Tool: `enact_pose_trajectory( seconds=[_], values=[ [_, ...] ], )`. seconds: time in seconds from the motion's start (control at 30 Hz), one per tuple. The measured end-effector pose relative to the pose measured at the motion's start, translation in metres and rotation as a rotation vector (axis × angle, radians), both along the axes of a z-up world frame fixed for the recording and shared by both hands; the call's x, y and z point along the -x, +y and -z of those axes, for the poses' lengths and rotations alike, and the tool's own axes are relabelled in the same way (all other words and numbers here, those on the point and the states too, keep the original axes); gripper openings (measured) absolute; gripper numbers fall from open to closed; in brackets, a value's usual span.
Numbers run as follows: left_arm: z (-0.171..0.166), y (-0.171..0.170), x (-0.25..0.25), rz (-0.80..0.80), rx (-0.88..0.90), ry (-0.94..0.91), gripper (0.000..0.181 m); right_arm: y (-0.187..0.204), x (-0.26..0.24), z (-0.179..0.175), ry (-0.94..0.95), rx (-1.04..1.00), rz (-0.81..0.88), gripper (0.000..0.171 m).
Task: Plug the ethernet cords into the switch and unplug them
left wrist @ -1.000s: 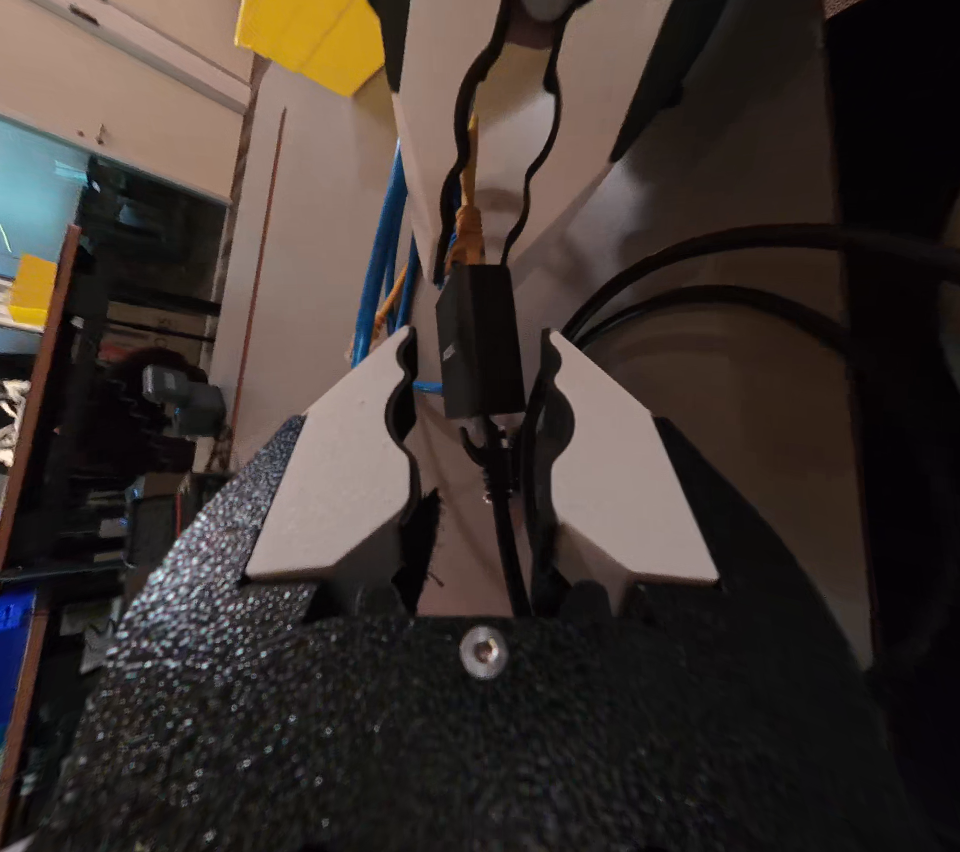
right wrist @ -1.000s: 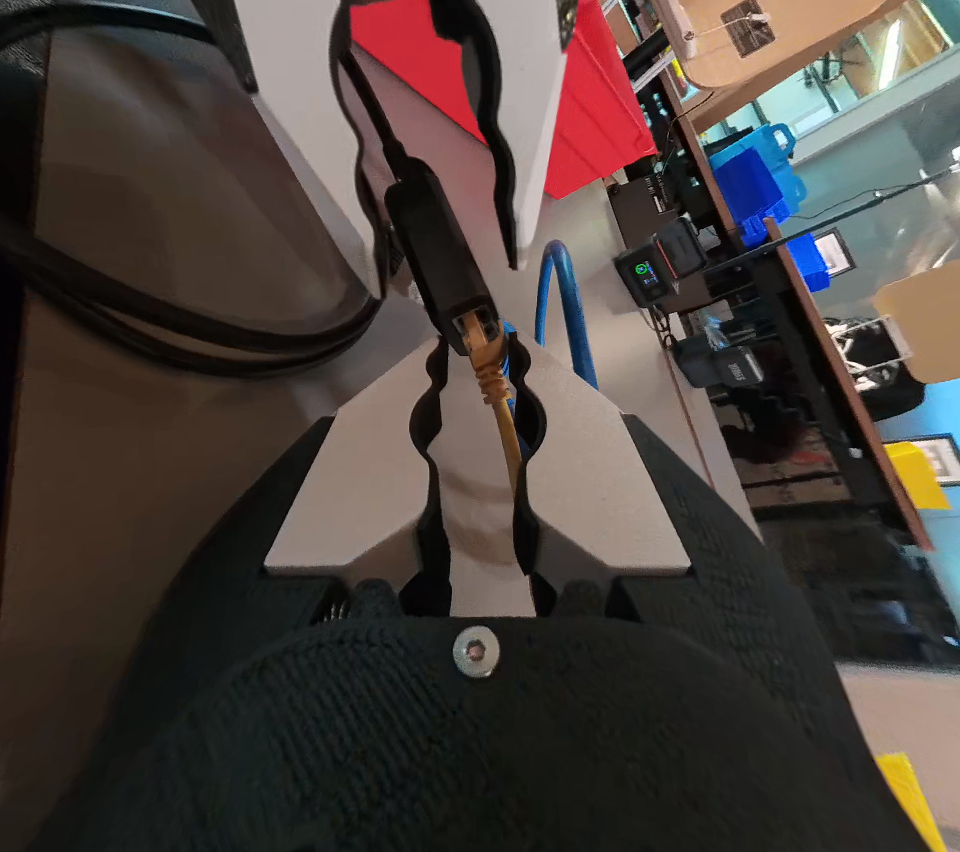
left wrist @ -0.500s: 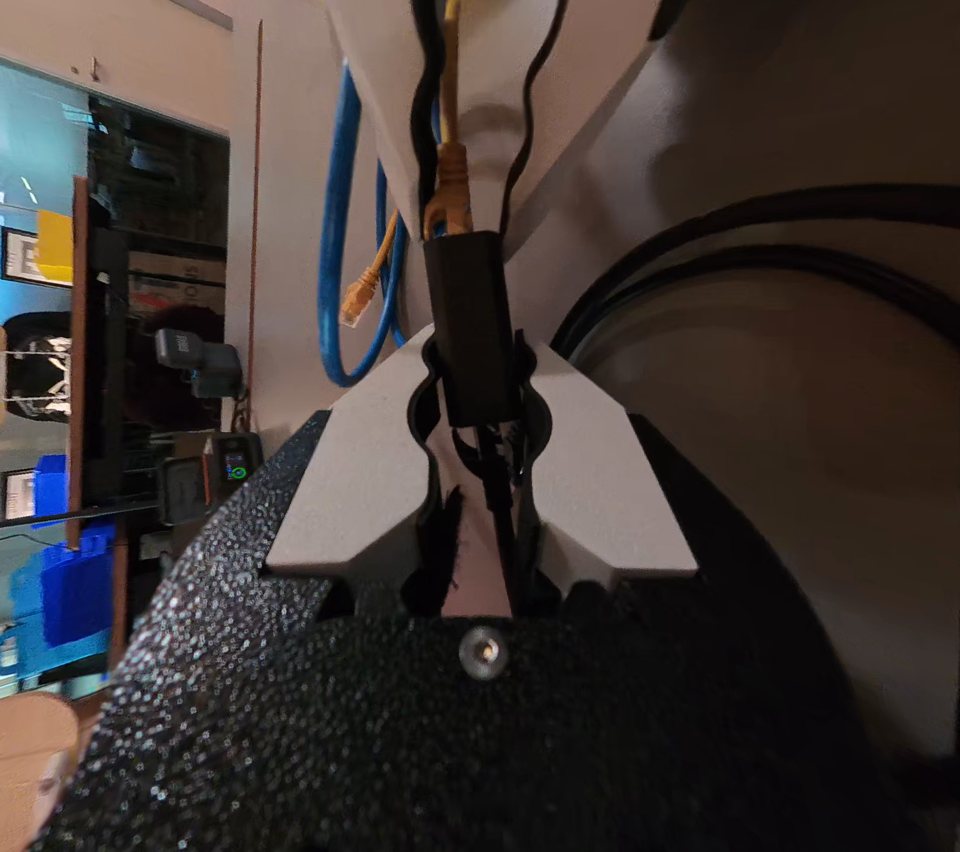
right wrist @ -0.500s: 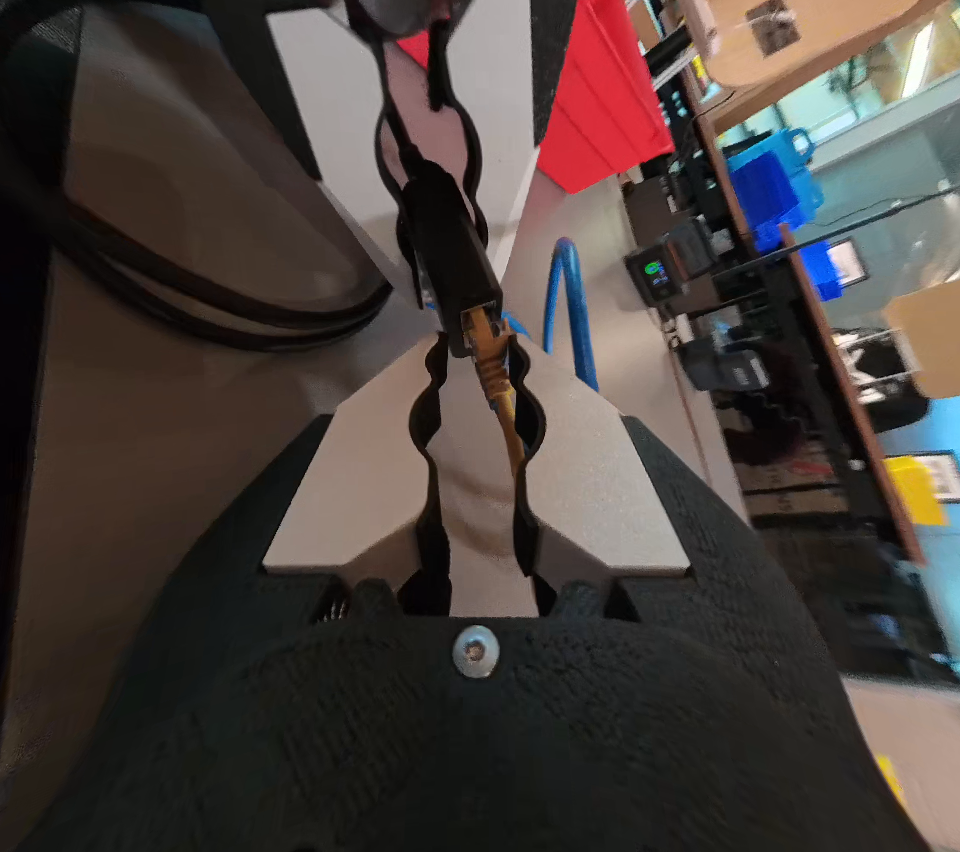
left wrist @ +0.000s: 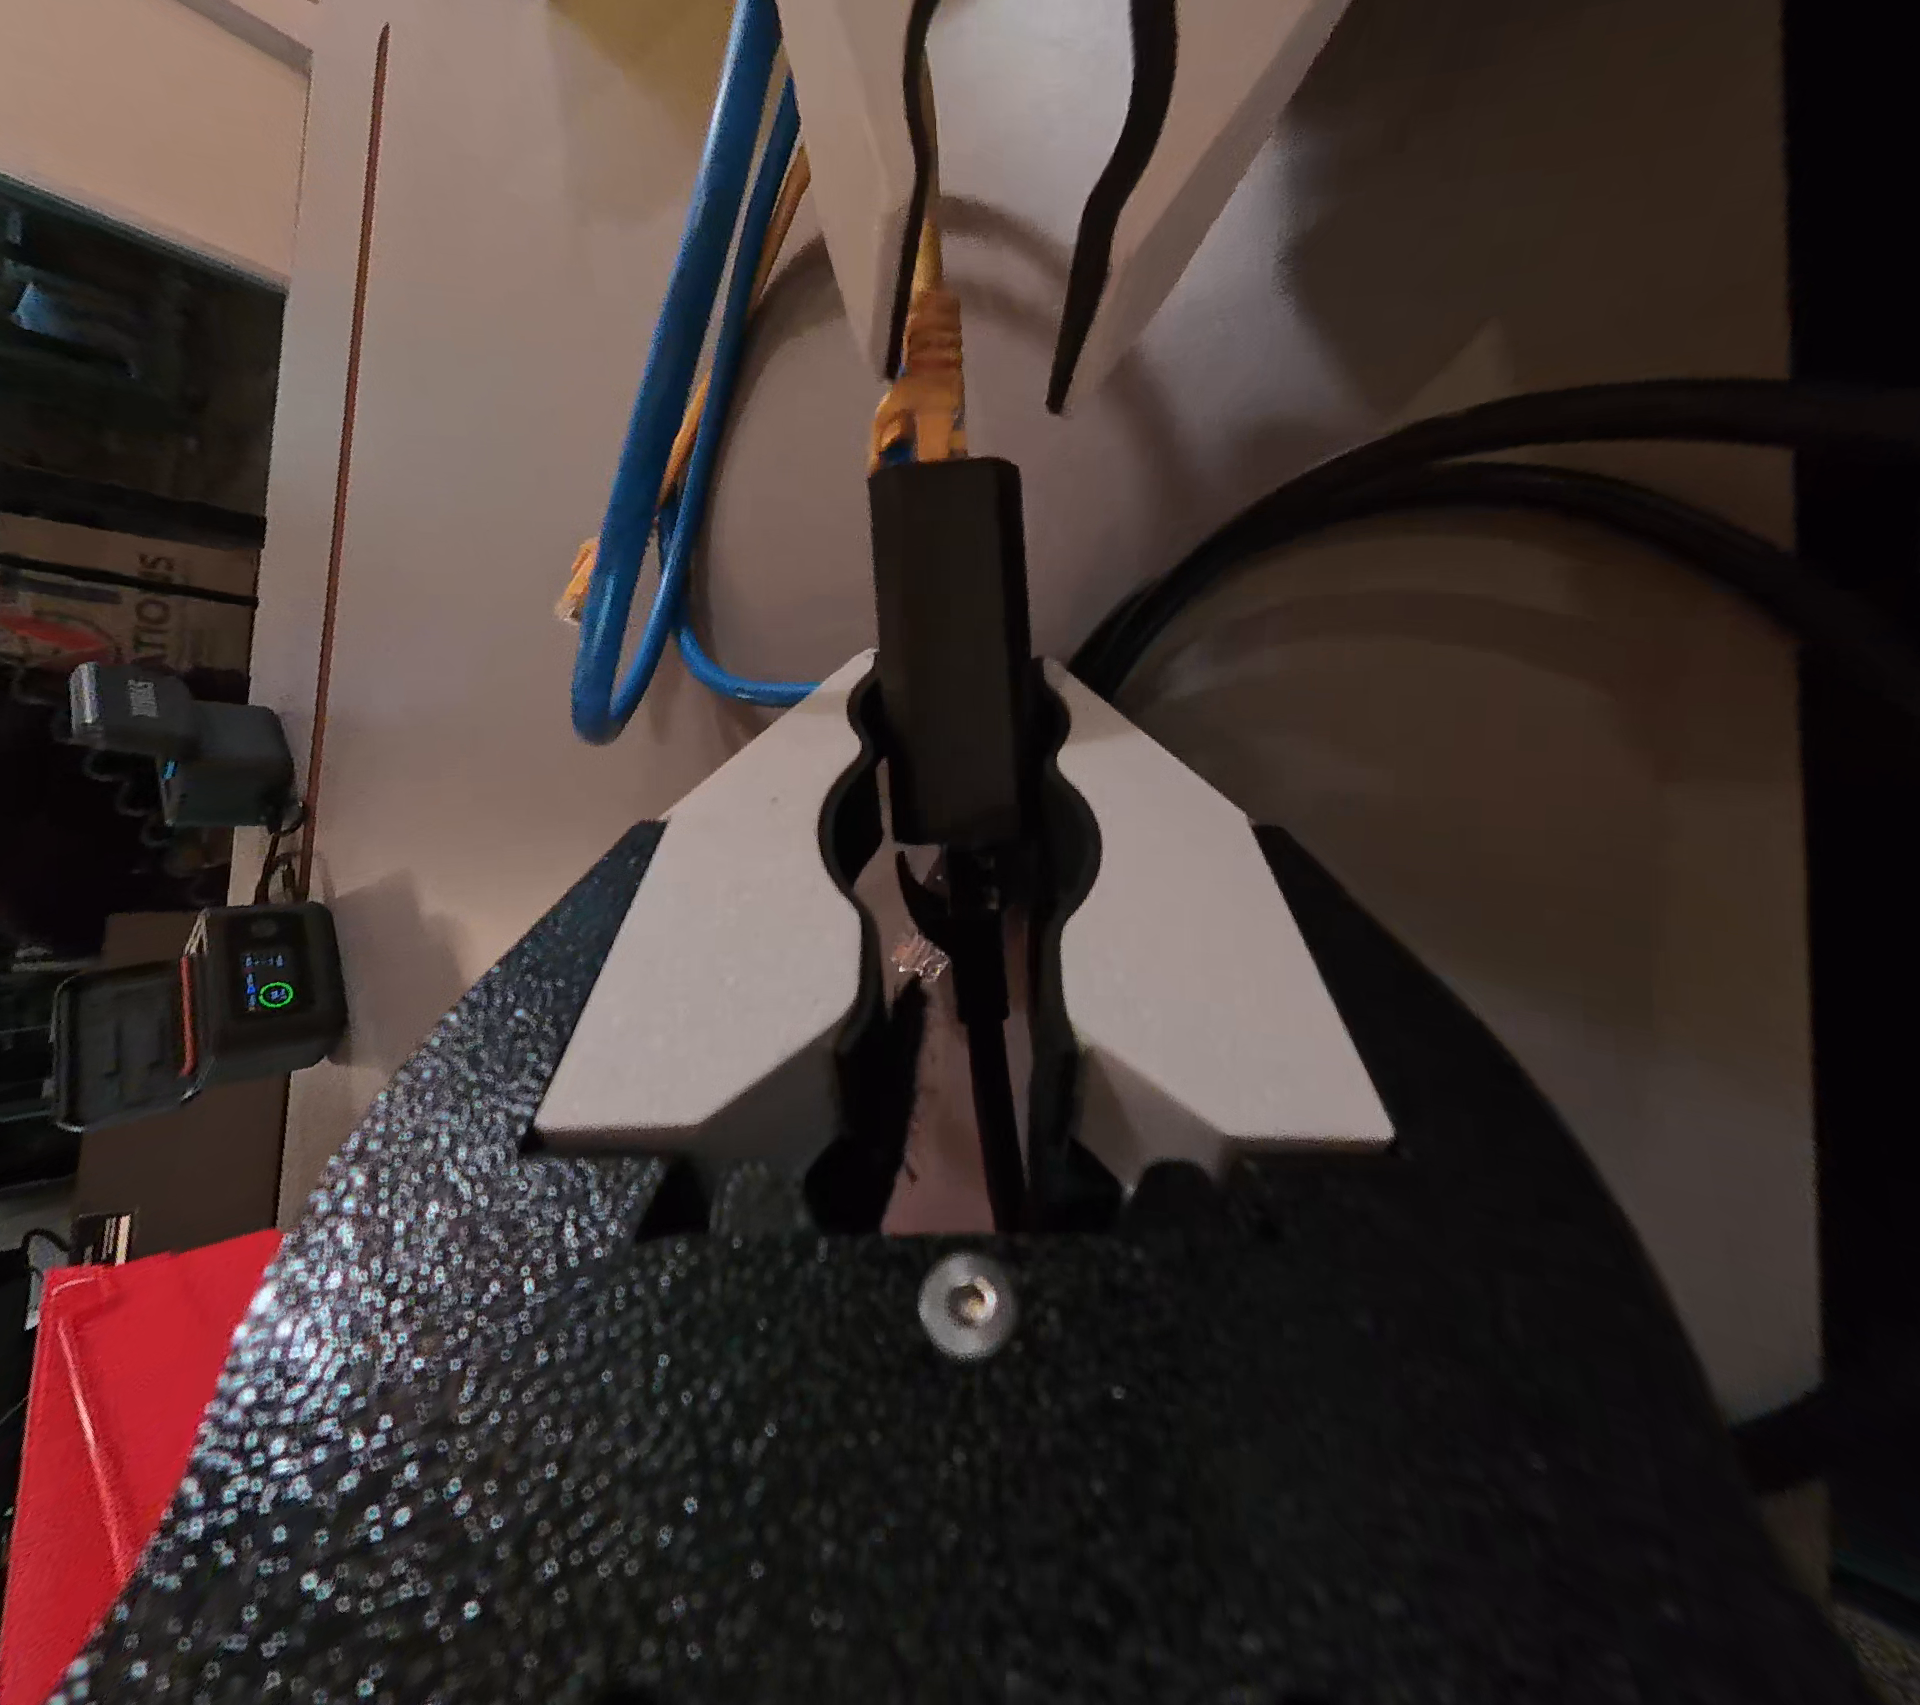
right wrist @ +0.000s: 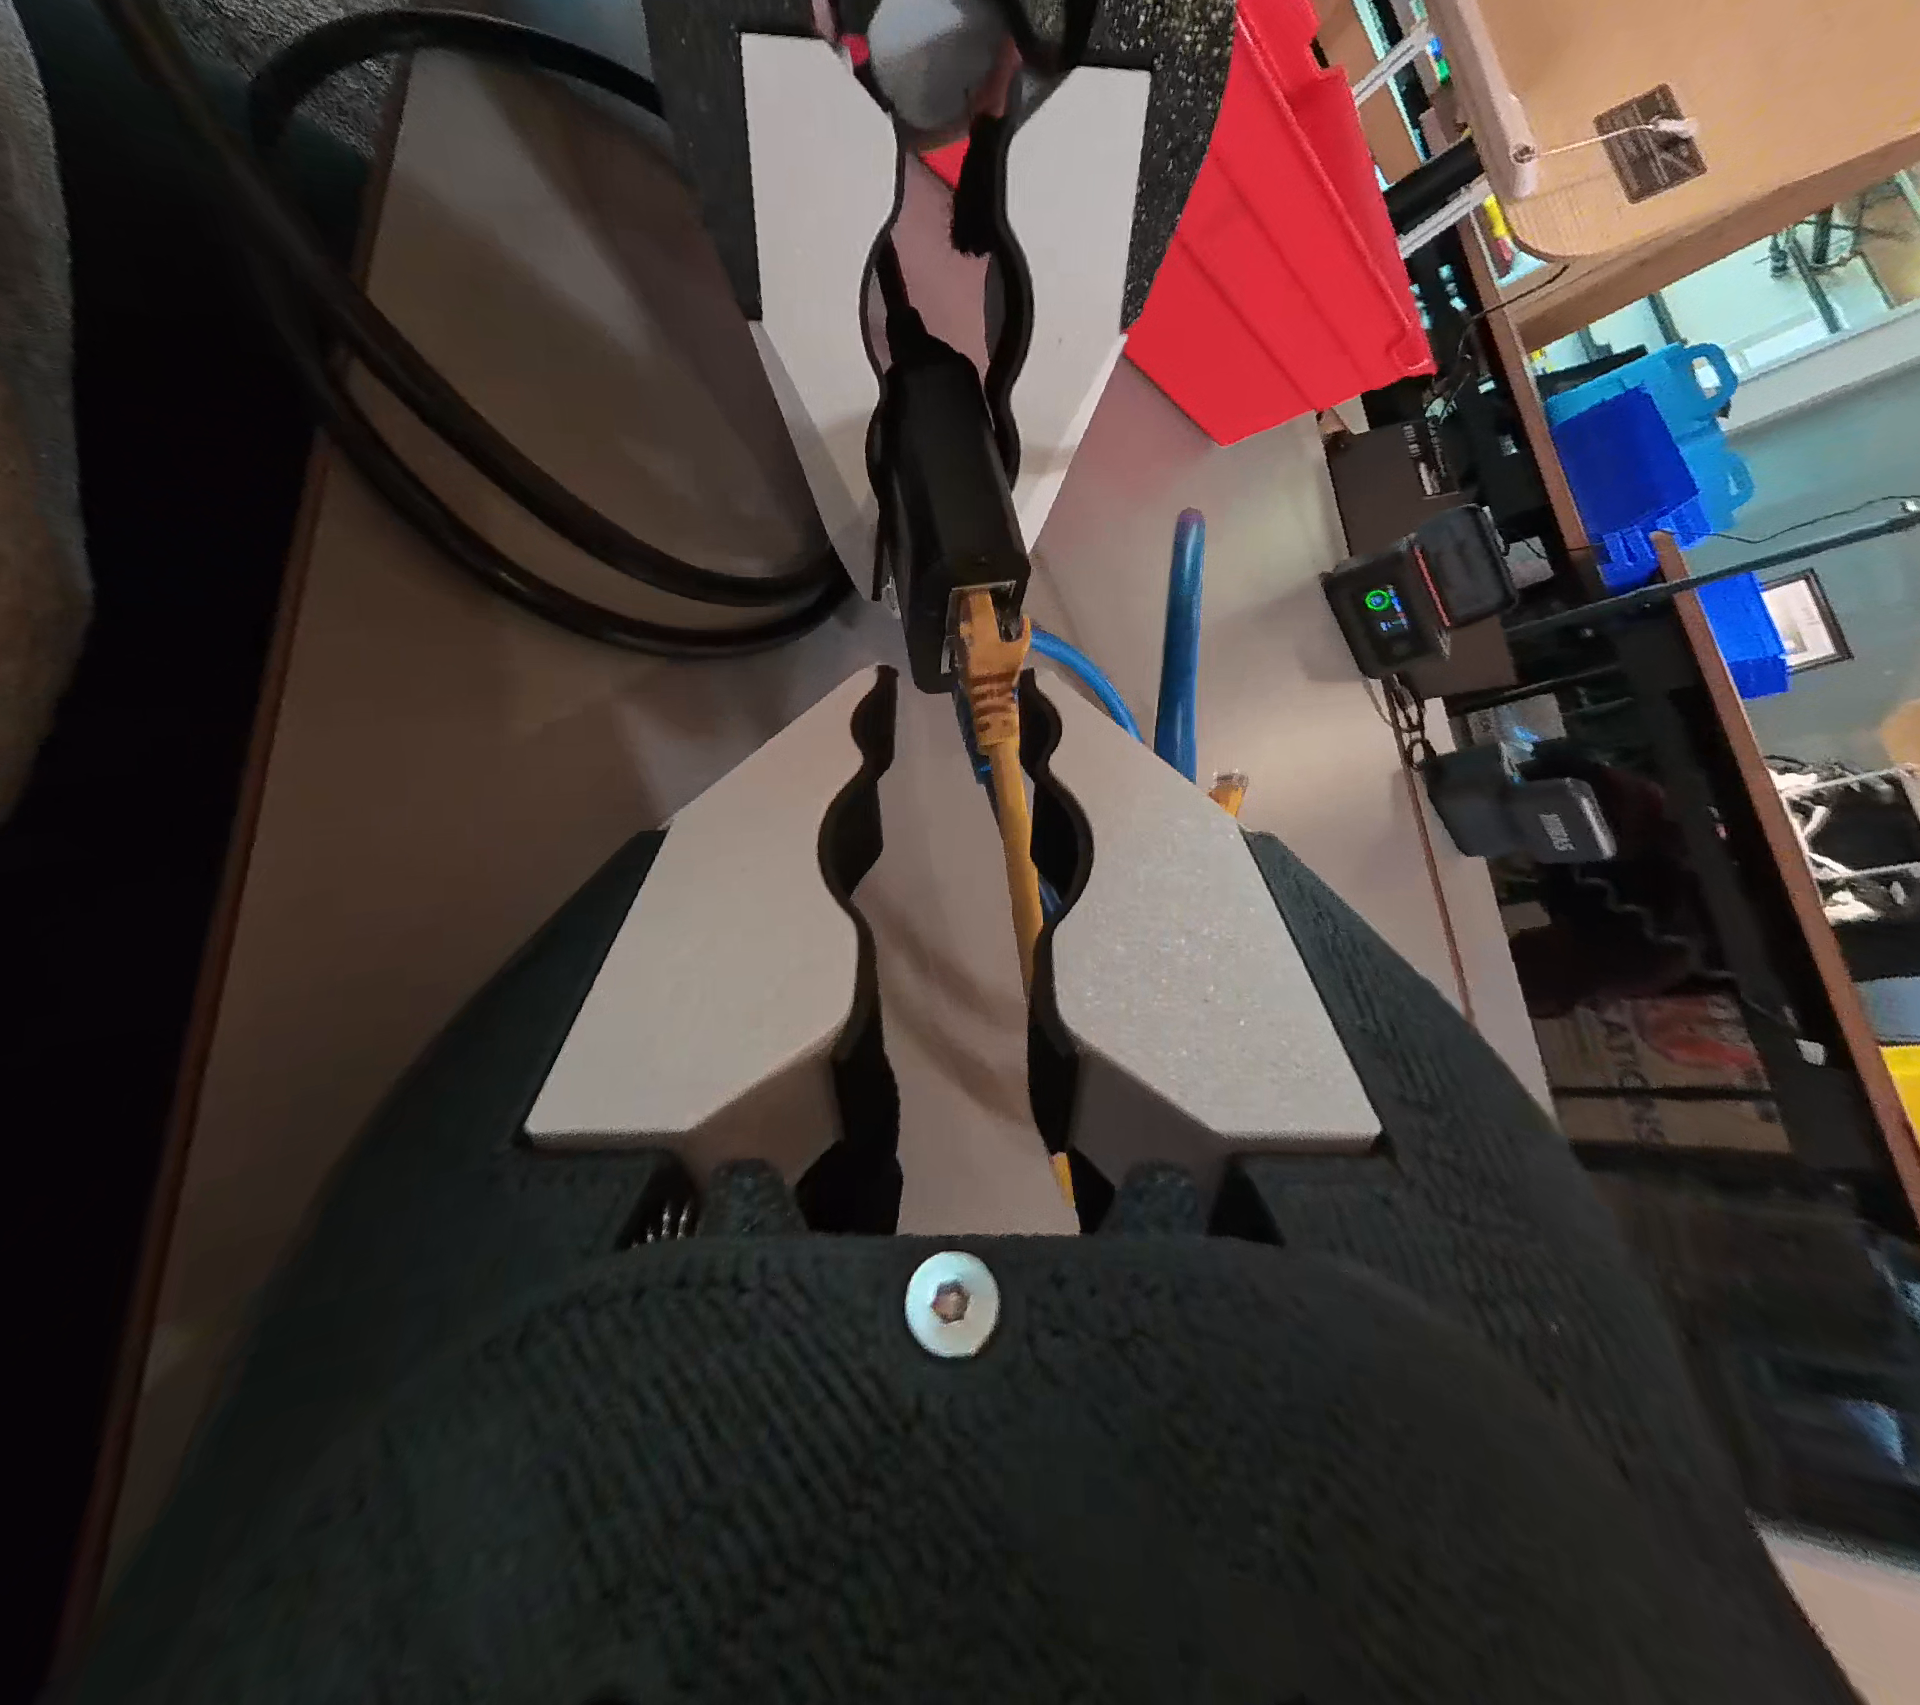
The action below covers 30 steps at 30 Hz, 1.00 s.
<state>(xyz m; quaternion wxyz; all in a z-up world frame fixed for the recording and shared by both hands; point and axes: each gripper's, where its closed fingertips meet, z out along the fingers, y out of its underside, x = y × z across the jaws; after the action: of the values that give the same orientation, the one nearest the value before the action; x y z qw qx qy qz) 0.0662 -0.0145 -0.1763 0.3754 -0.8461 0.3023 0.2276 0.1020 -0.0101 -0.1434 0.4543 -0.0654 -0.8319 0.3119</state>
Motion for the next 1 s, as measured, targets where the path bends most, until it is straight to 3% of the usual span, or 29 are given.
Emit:
enact_pose_trajectory(
  seconds=[0.4, 0.73, 1.0],
  values=[
    [0.0009, 0.0004, -0.0033, 0.027, -0.016, -0.011, 0.024, -0.0050, 0.0078, -0.0014, 0.002, 0.057, 0.010, 0.011],
    [-0.0014, 0.0044, -0.0043, 0.033, -0.051, 0.081, 0.028, -0.0024, 0.0073, -0.0038, -0.044, 0.123, 0.012, 0.011],
    [-0.0003, 0.0001, -0.0095, 0.038, 0.020, -0.066, 0.022, -0.0041, 0.0061, -0.0026, -0.026, 0.109, -0.007, 0.011]
  ],
)
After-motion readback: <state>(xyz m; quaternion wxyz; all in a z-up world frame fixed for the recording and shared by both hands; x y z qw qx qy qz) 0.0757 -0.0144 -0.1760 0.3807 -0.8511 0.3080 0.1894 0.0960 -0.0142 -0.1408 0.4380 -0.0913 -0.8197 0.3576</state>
